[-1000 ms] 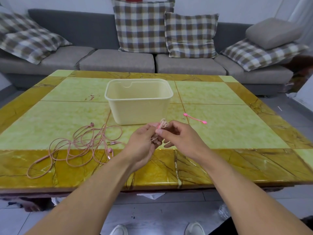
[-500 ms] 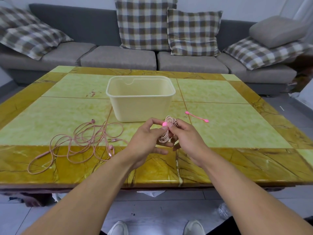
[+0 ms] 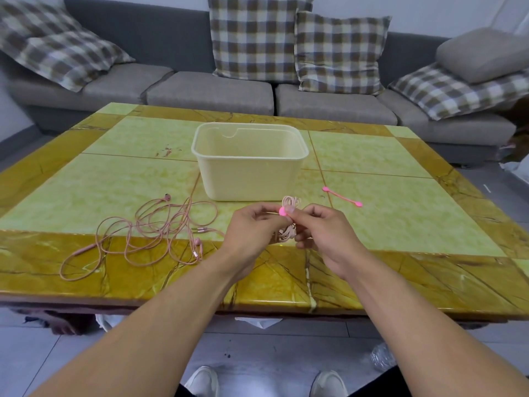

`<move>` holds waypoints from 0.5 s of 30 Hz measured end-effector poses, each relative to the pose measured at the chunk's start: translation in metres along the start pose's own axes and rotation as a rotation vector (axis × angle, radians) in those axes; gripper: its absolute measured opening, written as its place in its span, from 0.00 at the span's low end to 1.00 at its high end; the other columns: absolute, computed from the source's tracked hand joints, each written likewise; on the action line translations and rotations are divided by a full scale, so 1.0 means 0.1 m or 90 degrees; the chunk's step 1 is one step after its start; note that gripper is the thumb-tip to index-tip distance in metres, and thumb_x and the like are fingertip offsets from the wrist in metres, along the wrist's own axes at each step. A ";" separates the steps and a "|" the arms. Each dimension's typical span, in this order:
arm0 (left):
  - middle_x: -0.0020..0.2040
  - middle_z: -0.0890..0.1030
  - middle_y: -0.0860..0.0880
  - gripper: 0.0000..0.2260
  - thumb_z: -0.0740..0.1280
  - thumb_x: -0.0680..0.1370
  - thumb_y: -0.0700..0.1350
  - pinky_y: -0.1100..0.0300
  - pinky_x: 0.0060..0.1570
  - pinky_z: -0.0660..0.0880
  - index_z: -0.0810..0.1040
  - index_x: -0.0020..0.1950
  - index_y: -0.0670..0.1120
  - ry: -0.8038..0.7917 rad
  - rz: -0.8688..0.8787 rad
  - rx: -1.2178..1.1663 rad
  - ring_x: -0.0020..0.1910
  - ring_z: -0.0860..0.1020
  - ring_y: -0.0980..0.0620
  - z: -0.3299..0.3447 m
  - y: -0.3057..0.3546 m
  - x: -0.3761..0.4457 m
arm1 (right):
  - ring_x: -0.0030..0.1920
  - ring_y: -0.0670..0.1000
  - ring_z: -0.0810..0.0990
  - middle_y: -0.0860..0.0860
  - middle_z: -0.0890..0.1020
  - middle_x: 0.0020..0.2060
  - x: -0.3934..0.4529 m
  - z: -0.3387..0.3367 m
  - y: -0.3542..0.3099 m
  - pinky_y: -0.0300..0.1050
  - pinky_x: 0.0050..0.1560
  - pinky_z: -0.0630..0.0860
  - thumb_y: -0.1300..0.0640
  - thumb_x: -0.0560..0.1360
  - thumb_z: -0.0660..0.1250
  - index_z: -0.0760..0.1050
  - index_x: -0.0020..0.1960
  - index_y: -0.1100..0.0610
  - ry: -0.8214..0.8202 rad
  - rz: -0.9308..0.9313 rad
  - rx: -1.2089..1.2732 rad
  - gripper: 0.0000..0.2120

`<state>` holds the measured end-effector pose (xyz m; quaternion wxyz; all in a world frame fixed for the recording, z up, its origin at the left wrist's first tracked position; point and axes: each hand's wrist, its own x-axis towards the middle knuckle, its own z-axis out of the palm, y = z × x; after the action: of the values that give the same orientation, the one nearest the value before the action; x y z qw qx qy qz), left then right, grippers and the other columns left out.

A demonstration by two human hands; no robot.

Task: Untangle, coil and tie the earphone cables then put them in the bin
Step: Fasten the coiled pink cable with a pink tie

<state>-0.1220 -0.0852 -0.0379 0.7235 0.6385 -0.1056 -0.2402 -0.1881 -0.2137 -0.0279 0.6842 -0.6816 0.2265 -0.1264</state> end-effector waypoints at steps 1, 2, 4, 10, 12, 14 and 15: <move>0.41 0.85 0.44 0.08 0.75 0.74 0.36 0.57 0.43 0.81 0.83 0.53 0.38 0.005 -0.013 -0.026 0.39 0.83 0.50 0.00 0.01 0.01 | 0.29 0.48 0.76 0.52 0.79 0.30 -0.01 0.01 0.00 0.40 0.30 0.76 0.52 0.72 0.78 0.82 0.38 0.59 0.004 0.004 0.009 0.12; 0.40 0.85 0.43 0.08 0.74 0.74 0.35 0.53 0.45 0.82 0.83 0.53 0.37 0.011 -0.030 -0.058 0.40 0.83 0.48 -0.01 0.01 0.02 | 0.29 0.48 0.77 0.52 0.79 0.30 -0.01 0.02 -0.01 0.40 0.31 0.78 0.52 0.72 0.77 0.83 0.40 0.61 0.009 0.006 0.015 0.12; 0.40 0.84 0.40 0.06 0.72 0.74 0.32 0.52 0.45 0.83 0.82 0.51 0.35 0.025 -0.071 -0.128 0.40 0.83 0.45 -0.02 0.03 0.05 | 0.29 0.47 0.79 0.51 0.82 0.30 -0.02 0.03 0.00 0.39 0.34 0.80 0.54 0.73 0.76 0.84 0.43 0.62 0.013 0.009 0.025 0.11; 0.37 0.83 0.41 0.04 0.72 0.73 0.29 0.57 0.40 0.82 0.83 0.46 0.34 0.057 -0.147 -0.183 0.35 0.82 0.48 -0.03 0.04 0.10 | 0.33 0.50 0.84 0.55 0.84 0.35 -0.02 0.03 0.02 0.42 0.42 0.84 0.62 0.75 0.74 0.84 0.45 0.61 0.005 0.000 -0.029 0.02; 0.37 0.83 0.40 0.04 0.72 0.72 0.29 0.57 0.38 0.82 0.83 0.46 0.34 0.070 -0.156 -0.176 0.32 0.81 0.48 -0.03 0.04 0.10 | 0.34 0.50 0.85 0.53 0.85 0.37 -0.02 0.01 0.03 0.43 0.42 0.84 0.61 0.76 0.74 0.84 0.45 0.58 0.036 -0.055 -0.146 0.01; 0.38 0.83 0.40 0.06 0.73 0.72 0.30 0.58 0.37 0.81 0.84 0.48 0.34 0.079 -0.143 -0.145 0.31 0.80 0.48 -0.01 0.02 0.10 | 0.38 0.46 0.84 0.48 0.84 0.39 -0.01 -0.01 0.06 0.42 0.44 0.80 0.58 0.77 0.74 0.83 0.45 0.53 0.062 -0.176 -0.355 0.03; 0.37 0.83 0.40 0.07 0.73 0.72 0.31 0.58 0.36 0.80 0.84 0.49 0.34 0.079 -0.130 -0.122 0.30 0.80 0.49 -0.01 0.01 0.09 | 0.42 0.45 0.82 0.45 0.82 0.41 0.00 -0.02 0.06 0.41 0.46 0.77 0.57 0.77 0.73 0.82 0.45 0.51 0.061 -0.259 -0.458 0.03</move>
<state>-0.1130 -0.0884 -0.0382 0.7581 0.5877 0.0280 -0.2814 -0.1902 -0.2152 -0.0341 0.3519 -0.9016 0.1488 -0.2030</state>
